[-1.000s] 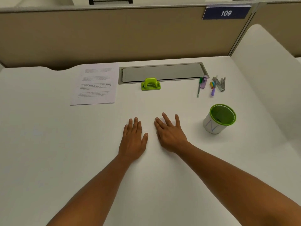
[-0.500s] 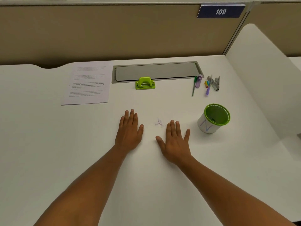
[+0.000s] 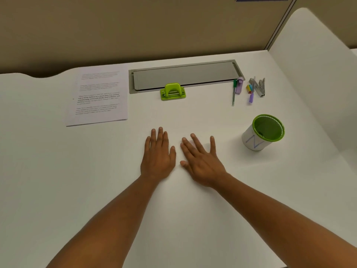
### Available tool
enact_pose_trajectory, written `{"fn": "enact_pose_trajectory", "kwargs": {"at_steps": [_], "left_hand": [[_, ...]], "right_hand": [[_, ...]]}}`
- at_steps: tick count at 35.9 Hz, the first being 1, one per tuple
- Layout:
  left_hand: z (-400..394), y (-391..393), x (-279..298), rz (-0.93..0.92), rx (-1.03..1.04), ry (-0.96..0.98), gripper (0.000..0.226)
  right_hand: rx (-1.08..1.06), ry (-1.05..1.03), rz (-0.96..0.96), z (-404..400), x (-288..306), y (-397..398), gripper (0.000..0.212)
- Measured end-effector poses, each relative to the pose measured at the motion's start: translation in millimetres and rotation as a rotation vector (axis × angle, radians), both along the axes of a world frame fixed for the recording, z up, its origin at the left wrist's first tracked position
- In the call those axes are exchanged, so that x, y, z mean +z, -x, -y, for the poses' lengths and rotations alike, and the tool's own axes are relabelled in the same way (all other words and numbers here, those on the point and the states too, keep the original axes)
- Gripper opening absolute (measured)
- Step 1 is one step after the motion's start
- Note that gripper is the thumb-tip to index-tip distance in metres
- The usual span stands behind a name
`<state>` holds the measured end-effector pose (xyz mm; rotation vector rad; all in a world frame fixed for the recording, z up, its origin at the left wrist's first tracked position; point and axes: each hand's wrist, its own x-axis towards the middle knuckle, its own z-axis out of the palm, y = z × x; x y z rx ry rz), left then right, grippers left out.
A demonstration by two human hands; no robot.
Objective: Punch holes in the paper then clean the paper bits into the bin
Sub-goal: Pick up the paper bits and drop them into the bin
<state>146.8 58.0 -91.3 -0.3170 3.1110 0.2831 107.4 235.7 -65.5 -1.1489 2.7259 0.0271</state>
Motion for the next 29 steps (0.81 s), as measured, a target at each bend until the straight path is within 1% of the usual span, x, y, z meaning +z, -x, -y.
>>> {"fn": "enact_pose_trajectory", "kwargs": {"at_steps": [4, 9, 11, 14, 20, 25, 29], "left_hand": [[0, 0, -2, 0.016, -0.004, 0.007, 0.074], [1, -2, -4, 0.008, -0.001, 0.033, 0.075], [1, -2, -4, 0.007, 0.002, 0.051, 0.074], [-1, -2, -4, 0.007, -0.008, 0.081, 0.074], [1, -1, -5, 0.014, -0.017, 0.091, 0.074], [6, -1, -3, 0.046, -0.055, 0.033, 0.079], [15, -8, -1, 0.054, -0.107, -0.003, 0.078]], "right_hand": [[-0.136, 0.063, 0.022, -14, 6, 11, 0.061], [-0.359, 0.317, -0.083, -24, 15, 19, 0.045], [-0.447, 0.35, -0.031, -23, 16, 25, 0.041], [-0.543, 0.338, 0.078, -16, 15, 34, 0.043], [-0.51, 0.364, 0.126, 4, 11, 39, 0.037], [-0.437, 0.362, 0.027, 8, 8, 42, 0.027], [-0.37, 0.379, -0.099, 14, 9, 41, 0.035]]}}
